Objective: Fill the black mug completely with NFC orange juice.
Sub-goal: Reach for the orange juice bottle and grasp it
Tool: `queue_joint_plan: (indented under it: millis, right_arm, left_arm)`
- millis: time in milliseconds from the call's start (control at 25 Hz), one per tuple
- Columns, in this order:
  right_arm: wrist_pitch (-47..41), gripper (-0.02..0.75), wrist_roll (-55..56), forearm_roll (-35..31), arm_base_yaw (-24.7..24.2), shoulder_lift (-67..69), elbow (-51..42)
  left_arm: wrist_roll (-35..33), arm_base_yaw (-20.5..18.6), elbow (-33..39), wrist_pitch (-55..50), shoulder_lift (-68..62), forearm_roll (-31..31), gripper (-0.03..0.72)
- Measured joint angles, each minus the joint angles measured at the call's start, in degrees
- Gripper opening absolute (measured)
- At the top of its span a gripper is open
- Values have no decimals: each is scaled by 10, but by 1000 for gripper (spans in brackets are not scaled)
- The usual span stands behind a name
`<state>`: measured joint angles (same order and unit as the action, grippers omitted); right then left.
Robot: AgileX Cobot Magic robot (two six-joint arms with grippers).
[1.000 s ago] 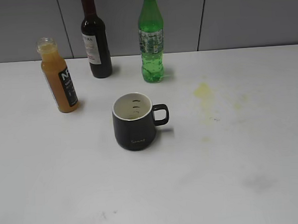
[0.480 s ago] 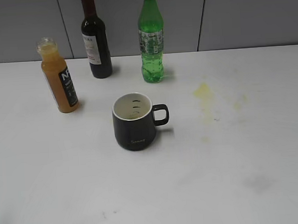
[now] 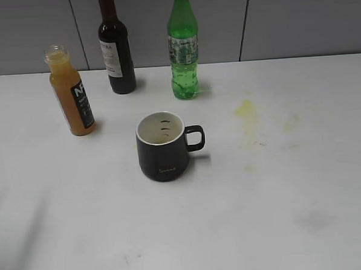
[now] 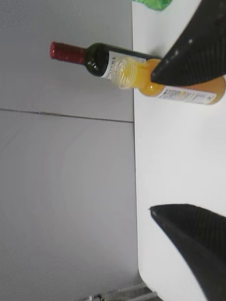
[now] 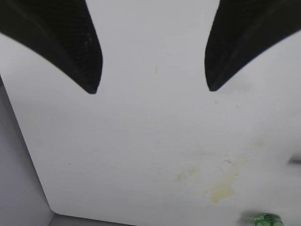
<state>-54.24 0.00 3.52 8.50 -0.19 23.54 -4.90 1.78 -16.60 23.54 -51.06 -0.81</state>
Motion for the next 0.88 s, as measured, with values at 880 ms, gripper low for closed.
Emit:
queue_joint_plan:
  millis: [880]
  right_arm:
    - [0, 519, 0, 0, 0, 0, 0]
  left_arm:
    - [30, 65, -117, 314, -523, -55, 664]
